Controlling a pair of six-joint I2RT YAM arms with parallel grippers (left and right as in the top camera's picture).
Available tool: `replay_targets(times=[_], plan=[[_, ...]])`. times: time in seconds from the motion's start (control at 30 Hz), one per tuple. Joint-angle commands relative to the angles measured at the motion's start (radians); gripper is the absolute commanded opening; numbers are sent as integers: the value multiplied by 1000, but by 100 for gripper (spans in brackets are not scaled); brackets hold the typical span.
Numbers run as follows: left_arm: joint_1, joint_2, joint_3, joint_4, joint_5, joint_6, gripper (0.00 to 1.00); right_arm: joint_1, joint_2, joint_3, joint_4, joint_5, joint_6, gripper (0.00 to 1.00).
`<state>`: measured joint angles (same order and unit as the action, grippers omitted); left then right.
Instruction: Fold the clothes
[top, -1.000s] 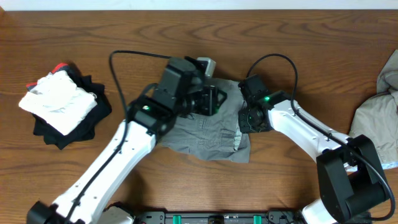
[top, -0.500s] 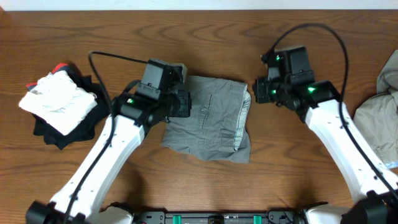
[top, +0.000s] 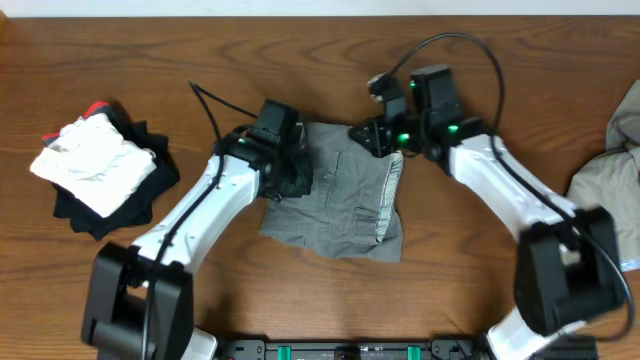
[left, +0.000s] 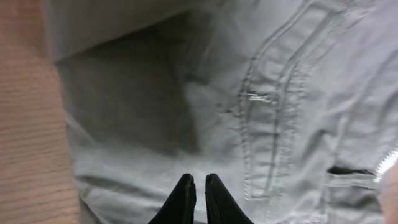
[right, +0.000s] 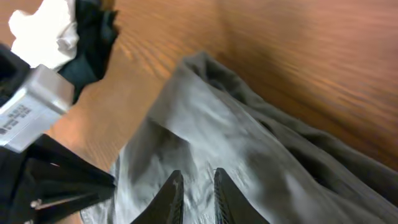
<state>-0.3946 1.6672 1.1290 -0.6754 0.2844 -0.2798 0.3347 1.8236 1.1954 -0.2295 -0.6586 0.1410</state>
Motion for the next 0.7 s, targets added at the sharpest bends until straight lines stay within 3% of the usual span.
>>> replay_targets(times=[0.0,0.23,0.67], plan=[[0,46,-13,-1,-1,13,10,21,89,0,43,-89,3,18],[-11,132,-13,-22,75,10,10,2,264,0,214,-17,122,18],[-63,241,-14,-97,142,2,8,-62,316,0,210,61,181,27]])
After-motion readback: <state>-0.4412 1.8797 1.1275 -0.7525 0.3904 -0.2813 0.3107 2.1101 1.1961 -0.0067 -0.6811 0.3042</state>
